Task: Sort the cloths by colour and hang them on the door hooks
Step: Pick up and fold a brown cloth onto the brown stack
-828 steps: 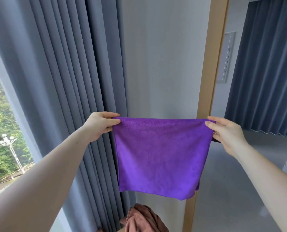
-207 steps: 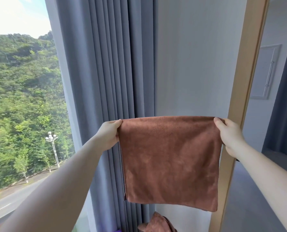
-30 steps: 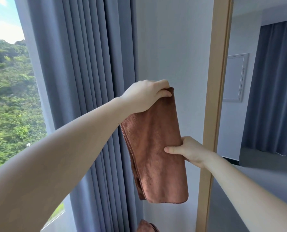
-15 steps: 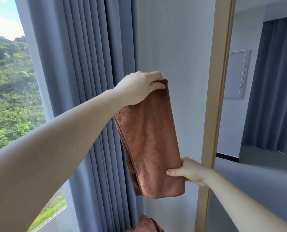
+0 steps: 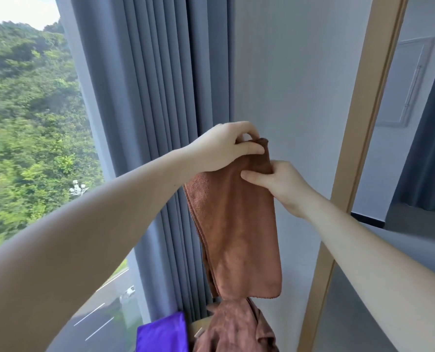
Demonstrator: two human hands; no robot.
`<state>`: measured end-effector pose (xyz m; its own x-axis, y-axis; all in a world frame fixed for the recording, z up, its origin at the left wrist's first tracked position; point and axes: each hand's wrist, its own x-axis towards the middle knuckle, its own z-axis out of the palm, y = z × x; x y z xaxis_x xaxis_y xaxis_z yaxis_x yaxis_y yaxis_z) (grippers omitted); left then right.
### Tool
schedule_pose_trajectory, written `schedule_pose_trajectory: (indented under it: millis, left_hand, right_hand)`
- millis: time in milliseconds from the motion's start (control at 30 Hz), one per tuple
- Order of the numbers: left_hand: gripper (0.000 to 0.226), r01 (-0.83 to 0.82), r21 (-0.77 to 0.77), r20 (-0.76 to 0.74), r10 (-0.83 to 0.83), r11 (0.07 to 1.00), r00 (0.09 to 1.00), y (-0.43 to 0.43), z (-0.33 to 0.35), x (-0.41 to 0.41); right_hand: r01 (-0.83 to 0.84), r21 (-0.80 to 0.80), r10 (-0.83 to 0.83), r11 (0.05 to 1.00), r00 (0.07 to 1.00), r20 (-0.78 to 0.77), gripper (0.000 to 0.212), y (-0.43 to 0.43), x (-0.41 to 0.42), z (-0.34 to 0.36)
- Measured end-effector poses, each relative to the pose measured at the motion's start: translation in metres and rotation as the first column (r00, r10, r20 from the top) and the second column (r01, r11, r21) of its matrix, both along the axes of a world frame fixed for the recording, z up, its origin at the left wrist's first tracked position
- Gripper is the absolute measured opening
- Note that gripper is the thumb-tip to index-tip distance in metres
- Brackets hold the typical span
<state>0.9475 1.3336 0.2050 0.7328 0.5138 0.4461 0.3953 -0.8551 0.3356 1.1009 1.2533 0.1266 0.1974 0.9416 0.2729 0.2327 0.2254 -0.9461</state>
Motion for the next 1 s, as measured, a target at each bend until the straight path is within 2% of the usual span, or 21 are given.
schedule_pose_trajectory:
  millis: [67, 133, 167, 233, 300, 433, 533, 600, 700, 833, 1000]
  left_hand:
    - [0.046, -0.047, -0.084, -0.049, 0.043, 0.995, 0.998, 0.002, -0.006, -0.019]
    - [0.063, -0.116, -0.169, -0.230, 0.075, 0.979, 0.970, 0.004, -0.014, -0.045]
    - [0.064, -0.163, -0.179, -0.362, 0.089, 0.970, 0.928, 0.006, -0.020, -0.058]
    - [0.053, -0.248, -0.150, -0.588, 0.115, 0.957, 0.801, 0.011, -0.037, -0.082]
    - [0.034, -0.312, -0.129, -0.652, 0.157, 0.941, 0.742, 0.018, -0.060, -0.103]
    - [0.016, -0.375, -0.237, -0.487, 0.224, 0.896, 0.844, 0.018, -0.108, -0.145]
    - [0.018, -0.392, -0.435, -0.228, 0.322, 0.811, 0.919, 0.009, -0.149, -0.172]
    - [0.023, -0.326, -0.577, -0.009, 0.394, 0.748, 0.919, 0.000, -0.178, -0.188]
    - [0.009, -0.177, -0.730, 0.223, 0.475, 0.660, 0.852, -0.019, -0.220, -0.204]
    - [0.008, -0.170, -0.792, 0.261, 0.577, 0.586, 0.774, -0.050, -0.263, -0.219]
    - [0.012, -0.183, -0.837, 0.201, 0.602, 0.515, 0.773, -0.077, -0.293, -0.238]
  right_hand:
    - [0.006, 0.003, -0.006, 1.000, 1.000, 0.028, 0.016, 0.006, -0.012, -0.006]
    - [-0.005, -0.018, 0.006, 1.000, 0.999, 0.049, 0.011, 0.009, -0.022, -0.019]
    - [-0.014, -0.026, 0.015, 1.000, 0.999, 0.050, 0.011, 0.010, -0.027, -0.026]
    - [-0.023, -0.044, 0.025, 0.999, 0.999, 0.036, 0.013, 0.012, -0.035, -0.044]
    - [-0.039, -0.073, 0.041, 0.997, 0.999, 0.019, 0.013, 0.013, -0.045, -0.062]
    - [-0.060, -0.108, 0.059, 0.992, 0.998, -0.010, 0.011, 0.012, -0.065, -0.099]
    - [-0.059, -0.121, 0.052, 0.991, 0.997, -0.061, 0.012, 0.011, -0.079, -0.126]
    - [-0.058, -0.138, 0.043, 0.989, 0.993, -0.107, 0.013, 0.009, -0.087, -0.144]
    - [-0.073, -0.185, 0.048, 0.980, 0.989, -0.141, 0.012, 0.004, -0.099, -0.170]
    - [-0.119, -0.268, 0.086, 0.956, 0.988, -0.130, 0.013, -0.006, -0.115, -0.203]
    - [-0.195, -0.376, 0.141, 0.906, 0.976, -0.165, 0.014, -0.024, -0.128, -0.235]
